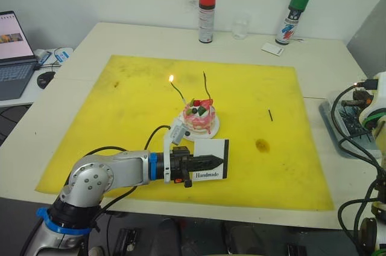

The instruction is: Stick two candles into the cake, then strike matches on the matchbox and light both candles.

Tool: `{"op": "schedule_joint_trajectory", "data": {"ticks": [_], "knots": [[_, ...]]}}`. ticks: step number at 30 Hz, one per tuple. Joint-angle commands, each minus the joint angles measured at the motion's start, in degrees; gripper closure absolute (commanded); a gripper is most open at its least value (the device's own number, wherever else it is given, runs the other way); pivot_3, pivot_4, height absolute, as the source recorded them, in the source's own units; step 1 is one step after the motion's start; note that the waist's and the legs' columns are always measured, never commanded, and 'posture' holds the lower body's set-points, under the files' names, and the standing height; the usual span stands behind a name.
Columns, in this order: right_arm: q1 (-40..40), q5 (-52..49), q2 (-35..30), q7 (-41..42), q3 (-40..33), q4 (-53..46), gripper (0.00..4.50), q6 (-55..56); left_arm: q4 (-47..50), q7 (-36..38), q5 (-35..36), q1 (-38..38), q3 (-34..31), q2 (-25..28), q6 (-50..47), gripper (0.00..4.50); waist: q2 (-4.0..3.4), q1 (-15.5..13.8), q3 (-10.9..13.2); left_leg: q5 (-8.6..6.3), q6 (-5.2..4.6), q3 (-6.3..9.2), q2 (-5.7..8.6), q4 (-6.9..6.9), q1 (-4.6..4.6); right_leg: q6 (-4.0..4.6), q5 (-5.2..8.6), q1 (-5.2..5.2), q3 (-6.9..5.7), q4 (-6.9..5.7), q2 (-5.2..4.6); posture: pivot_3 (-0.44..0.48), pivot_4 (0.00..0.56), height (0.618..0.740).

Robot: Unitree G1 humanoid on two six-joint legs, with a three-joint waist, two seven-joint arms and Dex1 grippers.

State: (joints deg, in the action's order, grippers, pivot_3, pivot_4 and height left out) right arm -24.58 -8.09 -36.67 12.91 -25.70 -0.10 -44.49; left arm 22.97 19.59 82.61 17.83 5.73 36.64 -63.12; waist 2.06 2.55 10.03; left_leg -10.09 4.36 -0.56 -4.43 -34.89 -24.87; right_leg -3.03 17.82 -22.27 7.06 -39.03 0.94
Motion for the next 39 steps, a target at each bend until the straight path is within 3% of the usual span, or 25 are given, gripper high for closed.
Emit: {"op": "schedule_joint_trajectory", "data": {"ticks": [1,4,12,14,16,19,28,39], "knots": [[-0.93,1.14,-0.1,-3.35,-1.17,2.27,4.48,1.35,1.25,0.56,-0.21,-0.03,-0.76,-0.97,-0.01,4.5,-0.01,-0.01,0.01,0.0,0.0,0.02,0.0,0.0,-0.01,0.0,0.0,0.0,-0.01,0.0,0.0,0.0,0.15,0.74],[-0.35,2.15,-0.47,-4.8,-1.03,5.26,3.82,4.56,1.56,-0.17,0.28,-0.51,-1.34,-1.63,-0.01,4.5,-0.02,-0.02,0.01,0.0,0.0,0.01,0.02,0.01,-0.02,-0.02,0.01,0.01,-0.01,0.0,-0.01,0.0,0.15,0.74],[-1.26,0.69,1.09,-7.49,-1.99,4.34,0.91,8.8,1.85,-0.78,-0.27,-0.91,-1.79,-2.66,0.12,4.5,-0.03,0.03,0.01,0.0,0.0,0.01,0.02,-0.01,-0.01,-0.06,-0.01,0.03,-0.01,-0.01,-0.01,0.0,0.15,0.74],[-0.95,-2.57,3.03,-2.03,0.23,2.23,0.17,14.0,1.92,-0.58,-0.4,-1.09,-1.99,-2.41,-0.05,4.5,-0.03,0.16,0.01,0.0,0.0,0.02,0.02,-0.02,-0.01,-0.08,-0.01,0.03,-0.01,-0.01,-0.01,0.0,0.15,0.74],[0.67,-6.77,5.47,5.72,4.4,-0.63,0.06,15.12,2.0,-0.59,-0.29,-1.1,-2.21,-2.15,-0.22,4.5,-0.04,0.55,0.0,0.0,0.0,0.02,0.01,-0.01,0.0,-0.08,-0.01,0.04,-0.01,-0.02,0.0,0.0,0.15,0.74],[2.28,-10.13,9.64,9.78,7.84,-3.16,0.06,15.49,1.95,-0.88,0.34,-0.66,-2.77,-1.67,-0.55,4.5,-0.05,0.75,0.0,0.0,0.0,0.12,-0.03,0.0,0.01,-0.08,-0.01,0.07,-0.08,-0.03,0.05,0.0,0.15,0.74],[4.72,-6.21,18.69,2.23,13.76,-3.18,0.06,17.03,2.21,-2.61,2.2,0.24,-4.25,-0.24,-1.48,4.5,-0.09,0.19,0.03,0.0,0.0,0.15,0.02,-0.03,-0.03,-0.07,-0.01,0.07,-0.14,-0.02,-0.03,0.0,0.15,0.74],[6.06,-1.8,20.62,0.6,18.48,0.61,0.06,20.42,1.5,-2.99,2.4,1.58,-4.34,0.07,-1.85,4.5,-0.11,0.37,0.04,0.0,0.0,0.16,0.0,-0.02,-0.02,-0.07,-0.01,0.06,-0.16,-0.04,0.0,0.0,0.15,0.74]]}}
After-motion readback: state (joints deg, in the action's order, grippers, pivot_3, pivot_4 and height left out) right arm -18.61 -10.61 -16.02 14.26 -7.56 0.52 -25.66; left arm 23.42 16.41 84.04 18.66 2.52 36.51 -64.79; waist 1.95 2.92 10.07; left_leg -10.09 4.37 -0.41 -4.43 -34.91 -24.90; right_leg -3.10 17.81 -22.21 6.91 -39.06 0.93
